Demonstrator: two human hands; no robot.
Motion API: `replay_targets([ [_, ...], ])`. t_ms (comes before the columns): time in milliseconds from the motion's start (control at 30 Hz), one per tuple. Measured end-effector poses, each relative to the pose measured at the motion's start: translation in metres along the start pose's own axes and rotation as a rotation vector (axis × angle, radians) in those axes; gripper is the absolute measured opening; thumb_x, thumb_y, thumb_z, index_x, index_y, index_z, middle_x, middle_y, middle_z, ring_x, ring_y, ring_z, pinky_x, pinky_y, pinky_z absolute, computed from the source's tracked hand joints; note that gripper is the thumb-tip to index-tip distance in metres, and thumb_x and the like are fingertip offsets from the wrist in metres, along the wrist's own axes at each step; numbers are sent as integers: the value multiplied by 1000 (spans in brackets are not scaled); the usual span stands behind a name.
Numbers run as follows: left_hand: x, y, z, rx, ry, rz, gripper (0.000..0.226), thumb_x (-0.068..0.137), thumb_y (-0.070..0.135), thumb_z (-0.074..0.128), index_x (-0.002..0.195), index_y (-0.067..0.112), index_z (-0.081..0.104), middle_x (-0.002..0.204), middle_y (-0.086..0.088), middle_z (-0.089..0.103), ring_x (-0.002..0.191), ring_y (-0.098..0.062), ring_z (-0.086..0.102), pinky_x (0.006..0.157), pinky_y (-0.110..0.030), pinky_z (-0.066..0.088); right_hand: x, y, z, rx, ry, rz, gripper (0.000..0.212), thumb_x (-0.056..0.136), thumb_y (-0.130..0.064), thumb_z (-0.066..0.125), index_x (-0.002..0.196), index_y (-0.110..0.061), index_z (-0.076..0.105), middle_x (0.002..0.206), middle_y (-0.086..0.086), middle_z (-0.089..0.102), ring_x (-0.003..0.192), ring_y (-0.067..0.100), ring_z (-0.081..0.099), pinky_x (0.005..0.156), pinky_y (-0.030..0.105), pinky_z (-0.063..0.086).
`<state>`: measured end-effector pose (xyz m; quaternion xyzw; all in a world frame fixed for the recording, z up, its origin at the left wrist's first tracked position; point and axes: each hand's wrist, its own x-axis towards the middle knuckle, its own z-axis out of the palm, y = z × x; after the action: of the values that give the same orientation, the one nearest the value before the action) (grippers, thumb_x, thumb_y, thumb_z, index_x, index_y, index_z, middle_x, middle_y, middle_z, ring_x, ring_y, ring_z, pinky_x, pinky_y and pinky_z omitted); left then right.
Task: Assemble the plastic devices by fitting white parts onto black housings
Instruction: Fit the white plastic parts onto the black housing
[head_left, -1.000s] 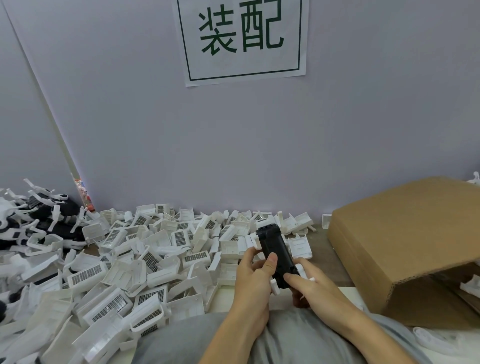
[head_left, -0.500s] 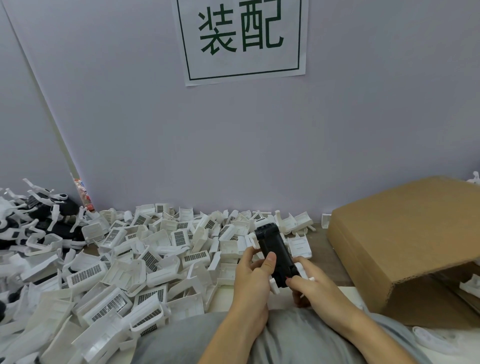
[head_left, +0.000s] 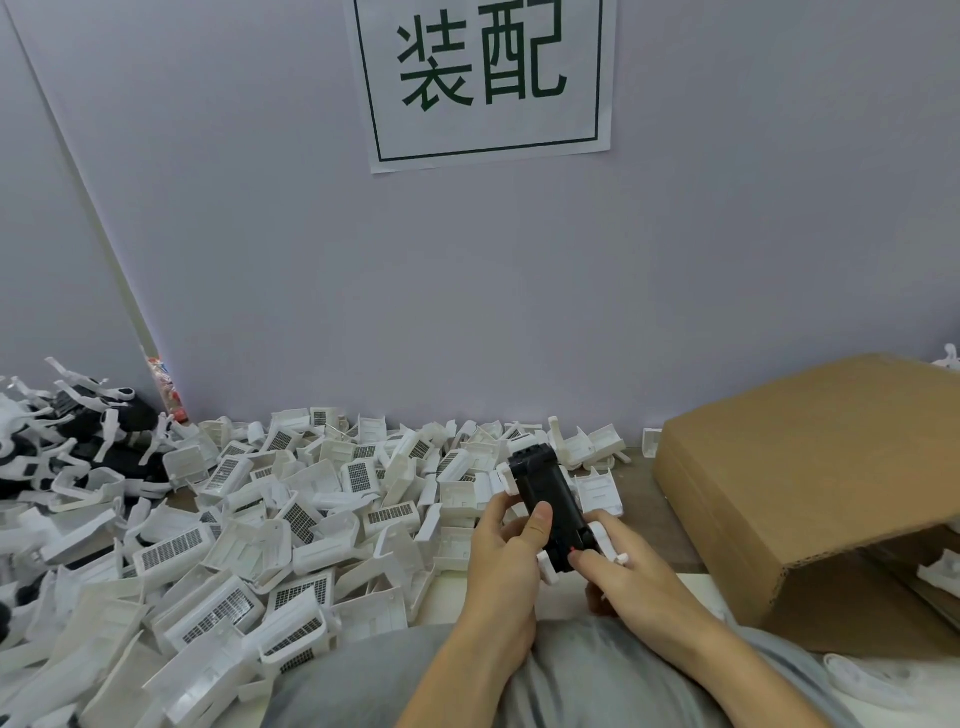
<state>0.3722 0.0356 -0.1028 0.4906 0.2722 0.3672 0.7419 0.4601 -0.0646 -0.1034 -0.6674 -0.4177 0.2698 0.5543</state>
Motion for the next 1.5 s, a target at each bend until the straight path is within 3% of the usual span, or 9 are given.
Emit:
replay_targets([
  [167,-1,2,0,-89,50,13,19,94,10,67,113,8,64,98,-12,73,90,-27,71,83,-43,57,1,0,2,-3,87,-12,21,96,-20,60,107,-38,60,72,-3,64,61,8,60,59,23,48],
  [333,1,4,-1,-206,133,-32,24,92,9,70,114,3,62,113,-21,71,107,-41,69,97,-61,52,-1,-2,4,23,138,-108,35,94,-18,66,115,-43,53,91,-4,73,79,5,67,66,16,46],
  [533,1,1,-1,-141,147,-12,29,88,16,77,111,5,63,108,-17,74,103,-35,71,96,-57,54,-6,-5,5,31,71,-239,54,75,-30,73,121,-47,48,126,-4,59,106,15,68,90,31,55],
  [667,1,0,0,-85,131,11,34,83,17,81,107,2,62,101,-16,74,92,-31,73,84,-47,60,-4,-3,6,16,164,-254,55,70,-33,85,113,-39,50,116,1,62,105,23,68,96,46,53],
  [900,-2,7,-2,-227,65,-31,24,92,10,65,110,-4,59,81,-15,73,62,-21,70,51,-30,53,0,0,5,78,253,-214,47,74,-21,88,107,-32,56,98,0,72,88,13,72,79,28,57],
  [1000,-1,8,-4,-299,75,-32,33,92,11,62,120,-4,51,84,-19,69,68,-26,67,56,-33,52,0,-2,2,208,246,-157,56,68,-35,81,117,-30,54,96,2,73,79,7,68,66,22,52],
  [1167,0,6,-3,-373,98,14,38,91,7,63,122,19,43,64,-7,69,53,-17,66,45,-28,50,0,-1,0,242,199,-109,60,66,-49,74,121,-35,54,99,0,73,83,16,63,69,32,48],
  [1300,-2,7,-4,-329,42,88,49,91,7,60,123,43,49,70,-8,67,61,-20,65,51,-30,52,-1,-1,-1,248,202,-100,73,59,-59,74,124,-33,54,95,2,74,81,19,64,68,33,49],
  [1500,-4,8,-3,-314,25,84,36,95,16,59,120,42,56,71,-12,64,68,-29,66,60,-39,54,3,-1,-2,391,263,-67,55,77,-58,72,121,-27,58,91,8,72,67,26,66,65,38,45],
])
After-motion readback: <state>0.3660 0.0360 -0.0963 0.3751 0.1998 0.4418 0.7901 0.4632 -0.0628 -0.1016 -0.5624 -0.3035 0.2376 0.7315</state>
